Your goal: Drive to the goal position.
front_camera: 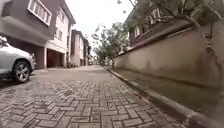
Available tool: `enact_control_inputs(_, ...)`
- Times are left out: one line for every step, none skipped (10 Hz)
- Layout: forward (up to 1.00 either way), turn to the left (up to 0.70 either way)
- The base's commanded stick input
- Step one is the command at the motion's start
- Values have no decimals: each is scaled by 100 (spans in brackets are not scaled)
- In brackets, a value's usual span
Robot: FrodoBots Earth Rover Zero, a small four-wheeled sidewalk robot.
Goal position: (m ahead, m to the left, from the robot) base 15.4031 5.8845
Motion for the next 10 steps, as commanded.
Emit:
enact_control_inputs(70, 0)
enact_control_inputs(70, 0)
enact_control_inputs(70, 0)
enact_control_inputs(70, 0)
enact_control_inputs(70, 0)
enact_control_inputs(70, 0)
enact_control_inputs(70, 0)
enact_control_inputs(70, 0)
enact_control_inputs(70, 0)
enact_control_inputs(70, 0)
